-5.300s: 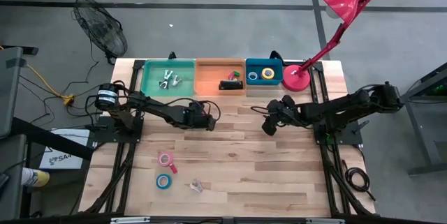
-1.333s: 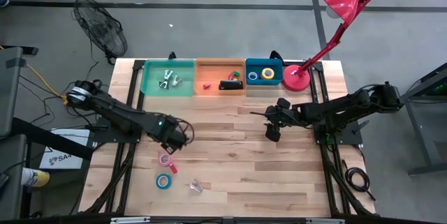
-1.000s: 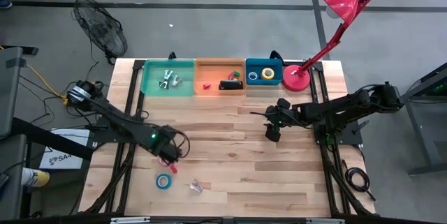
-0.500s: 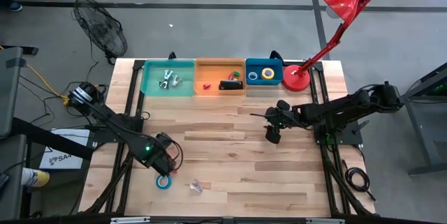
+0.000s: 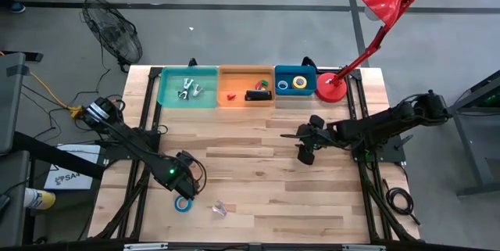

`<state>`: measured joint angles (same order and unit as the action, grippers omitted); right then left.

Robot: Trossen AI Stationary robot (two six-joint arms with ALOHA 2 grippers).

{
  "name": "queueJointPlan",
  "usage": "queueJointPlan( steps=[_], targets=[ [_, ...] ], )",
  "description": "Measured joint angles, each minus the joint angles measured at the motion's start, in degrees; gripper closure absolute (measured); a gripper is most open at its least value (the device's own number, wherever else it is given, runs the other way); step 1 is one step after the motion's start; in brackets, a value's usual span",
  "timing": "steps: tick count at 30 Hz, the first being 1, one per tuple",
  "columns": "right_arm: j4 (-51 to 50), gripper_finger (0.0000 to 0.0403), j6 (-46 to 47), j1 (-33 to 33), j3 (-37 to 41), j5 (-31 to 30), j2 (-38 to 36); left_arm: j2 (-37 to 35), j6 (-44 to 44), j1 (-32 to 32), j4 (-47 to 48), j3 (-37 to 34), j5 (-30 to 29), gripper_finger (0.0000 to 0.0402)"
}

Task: Pick and place Stapler, Stapler remover, tape
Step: Put the pink tape into the blue bin

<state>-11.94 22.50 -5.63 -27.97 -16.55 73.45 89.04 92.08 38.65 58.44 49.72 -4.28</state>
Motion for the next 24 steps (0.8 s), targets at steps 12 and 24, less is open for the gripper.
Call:
queueJointPlan(
  steps=[12,24],
  targets=[
    [0.1,0.0172,0.0,-0.2,0.0,-1.9,0.0,-0.1,1.2,0.0,-9.8,-6.7,0.2,0.0292],
    [0.4,0.0172,-0.5,-0.2,0.0,-3.9,0.0,-0.1,0.7,0.1,-11.3,-6.9,-4.7,0.0365]
  ],
)
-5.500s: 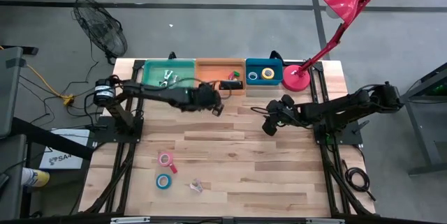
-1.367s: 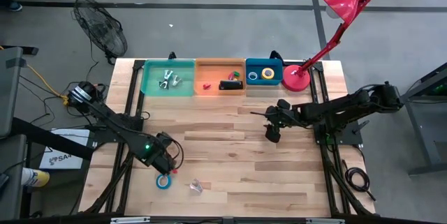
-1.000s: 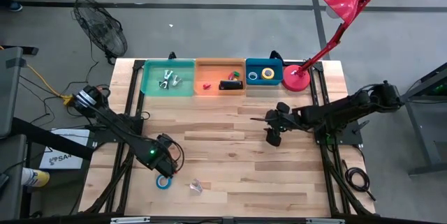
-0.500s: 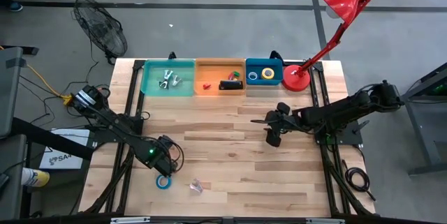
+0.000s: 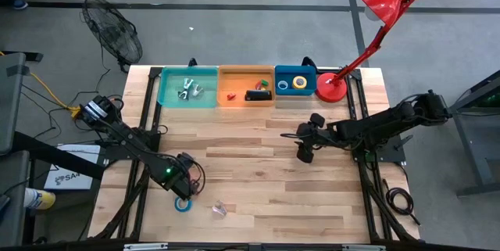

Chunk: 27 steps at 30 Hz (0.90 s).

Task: Pick and place Stapler, Stapler remover, tape
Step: Put the pink tape into the blue bin

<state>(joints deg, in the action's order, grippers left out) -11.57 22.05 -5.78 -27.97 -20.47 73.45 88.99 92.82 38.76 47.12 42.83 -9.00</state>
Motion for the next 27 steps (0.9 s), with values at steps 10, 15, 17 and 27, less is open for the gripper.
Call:
queueJointPlan(
  steps=[10,15,17,27],
  targets=[
    [5.4,0.0172,-2.6,0.0,0.0,0.2,0.0,-2.8,-0.9,-0.3,2.8,1.9,-22.9,0.0365],
    [7.4,0.0172,-3.1,0.0,0.0,0.4,0.0,-3.4,-4.6,-0.2,2.4,2.3,-33.0,0.0365],
    [7.6,0.0172,-3.1,0.0,0.0,0.3,0.0,-3.5,-5.4,-0.2,2.3,2.4,-37.3,0.0365],
    [14.3,0.0172,-6.8,0.0,0.0,2.4,0.0,-3.5,-18.5,-7.2,-5.9,2.4,-48.4,0.0365]
  ],
)
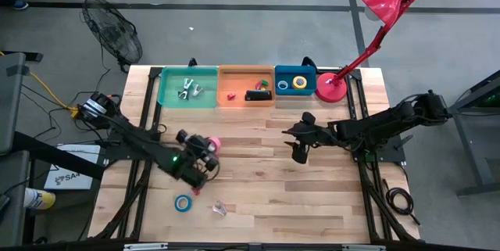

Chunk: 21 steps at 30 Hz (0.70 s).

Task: Pick and place Stapler, Stapler remover, tape
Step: Put the pink tape into the blue bin

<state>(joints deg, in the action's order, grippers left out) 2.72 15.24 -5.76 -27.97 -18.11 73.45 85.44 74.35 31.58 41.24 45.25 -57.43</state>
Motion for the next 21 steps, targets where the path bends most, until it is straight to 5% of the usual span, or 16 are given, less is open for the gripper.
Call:
queueJointPlan(
  steps=[10,21],
  targets=[
    [7.1,0.0172,-8.5,0.0,0.0,1.8,0.0,0.0,-36.3,-15.6,-28.4,0.1,5.1,0.0365],
    [14.0,0.0172,-15.6,0.0,0.0,2.7,0.0,-0.1,-65.5,-29.4,-56.8,0.1,26.5,0.0365]
  ],
)
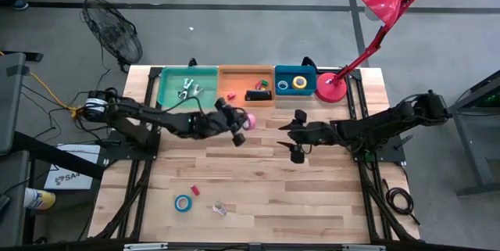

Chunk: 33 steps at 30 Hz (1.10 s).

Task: Pick and place Stapler, Stapler remover, tape
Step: Put the pink tape into the blue bin

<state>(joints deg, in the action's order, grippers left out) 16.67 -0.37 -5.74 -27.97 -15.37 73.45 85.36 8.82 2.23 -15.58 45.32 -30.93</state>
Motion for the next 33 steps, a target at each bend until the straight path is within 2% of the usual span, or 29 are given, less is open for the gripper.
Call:
queueJointPlan(
  steps=[4,12,21,28,33],
  targets=[
    [8.2,0.0172,-4.7,0.4,0.0,0.8,0.0,0.0,-4.1,-2.6,-5.5,0.0,6.4,0.0365],
    [20.0,0.0172,-9.2,3.1,0.0,3.2,0.0,0.0,-10.7,-3.9,-16.1,0.0,12.4,0.0365],
    [28.8,0.0172,-10.2,5.5,0.0,15.0,1.3,0.0,-13.8,-3.9,-21.5,0.0,15.5,0.0365],
    [38.1,0.0172,-11.3,5.5,-0.6,18.3,7.6,0.0,-14.6,-3.7,-23.0,0.1,17.3,0.0365],
    [40.2,0.0172,-11.3,5.5,-3.8,20.5,11.8,0.0,-14.6,-3.7,-23.5,0.1,18.5,0.0365]
  ],
)
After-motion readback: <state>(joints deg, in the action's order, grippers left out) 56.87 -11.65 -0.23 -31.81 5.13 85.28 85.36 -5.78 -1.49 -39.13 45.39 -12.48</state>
